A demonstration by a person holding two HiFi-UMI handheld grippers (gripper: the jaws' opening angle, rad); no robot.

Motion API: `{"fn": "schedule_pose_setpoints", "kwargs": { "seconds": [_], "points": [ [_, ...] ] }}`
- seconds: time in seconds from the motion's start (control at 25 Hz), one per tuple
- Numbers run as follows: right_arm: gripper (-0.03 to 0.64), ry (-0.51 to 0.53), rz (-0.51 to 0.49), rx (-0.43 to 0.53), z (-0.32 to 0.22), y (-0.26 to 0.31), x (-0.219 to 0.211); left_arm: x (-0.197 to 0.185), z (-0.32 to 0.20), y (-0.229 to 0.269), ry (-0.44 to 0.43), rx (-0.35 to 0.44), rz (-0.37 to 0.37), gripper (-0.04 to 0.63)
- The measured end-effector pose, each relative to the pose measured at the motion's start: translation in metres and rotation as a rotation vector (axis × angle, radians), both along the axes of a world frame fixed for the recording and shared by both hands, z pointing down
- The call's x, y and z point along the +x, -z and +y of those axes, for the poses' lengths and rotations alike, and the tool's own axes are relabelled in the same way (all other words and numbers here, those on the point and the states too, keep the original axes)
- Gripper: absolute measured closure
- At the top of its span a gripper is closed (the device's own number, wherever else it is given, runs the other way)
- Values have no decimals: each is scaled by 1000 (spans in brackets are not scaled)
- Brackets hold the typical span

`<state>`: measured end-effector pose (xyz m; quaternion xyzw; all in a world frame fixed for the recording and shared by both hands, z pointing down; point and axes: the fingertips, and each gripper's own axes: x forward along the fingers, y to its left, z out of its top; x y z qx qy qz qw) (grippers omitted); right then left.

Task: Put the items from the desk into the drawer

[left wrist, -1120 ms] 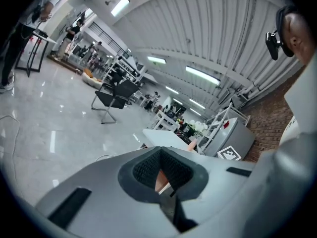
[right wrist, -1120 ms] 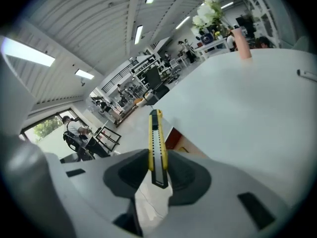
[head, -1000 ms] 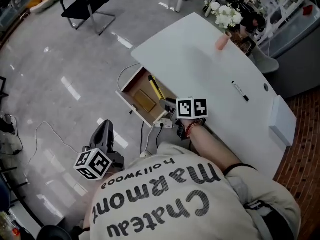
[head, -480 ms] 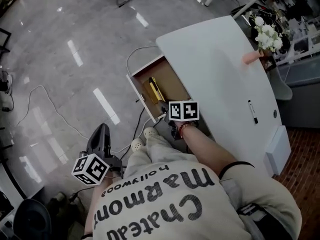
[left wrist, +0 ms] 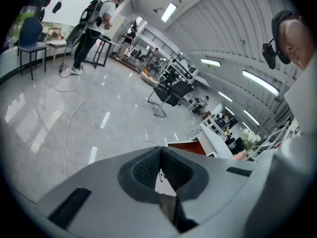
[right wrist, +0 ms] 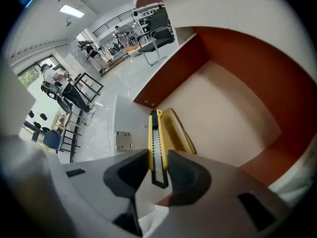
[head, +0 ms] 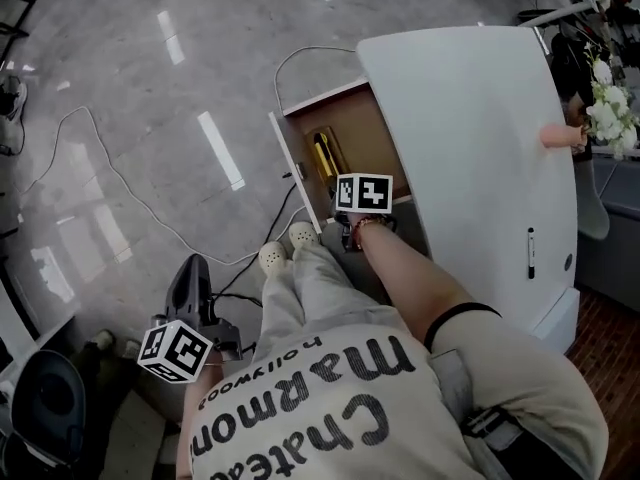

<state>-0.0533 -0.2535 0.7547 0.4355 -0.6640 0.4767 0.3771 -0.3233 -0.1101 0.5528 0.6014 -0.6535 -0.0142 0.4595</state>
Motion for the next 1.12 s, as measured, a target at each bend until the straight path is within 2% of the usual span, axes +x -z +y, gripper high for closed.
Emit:
{"fn": "schedule_pose_setpoints", "kwargs": {
  "seconds": [0.12, 0.24, 0.4, 0.52, 0.68, 0.84, 0.96, 1.12],
  "points": [
    [492, 32, 37, -27, -9, -20, 0, 2, 4, -9, 18, -33, -6, 594],
    [492, 111, 80, -36, -15, -38, -3, 1, 6, -18, 45, -69, -11, 594],
    [491, 197, 86, -89, -6, -60, -14, 4, 15, -30, 73, -113, -13, 594],
    [491, 218, 89, -151, -2, -77, -16, 10, 13, -35, 82, -121, -19, 594],
    [489, 258, 102, -206, 1, -88, -14, 10, 15, -26, 113, -114, -68, 594],
    [492, 292, 149, -217, 2, -95, -12, 4, 27, -19, 141, -126, -105, 594],
    [499, 298, 195, -207, 2, -96, -10, -2, 35, -19, 162, -132, -102, 594],
    [469, 302, 206, -151, -2, -90, -13, -4, 39, -18, 150, -110, -87, 594]
  ]
}}
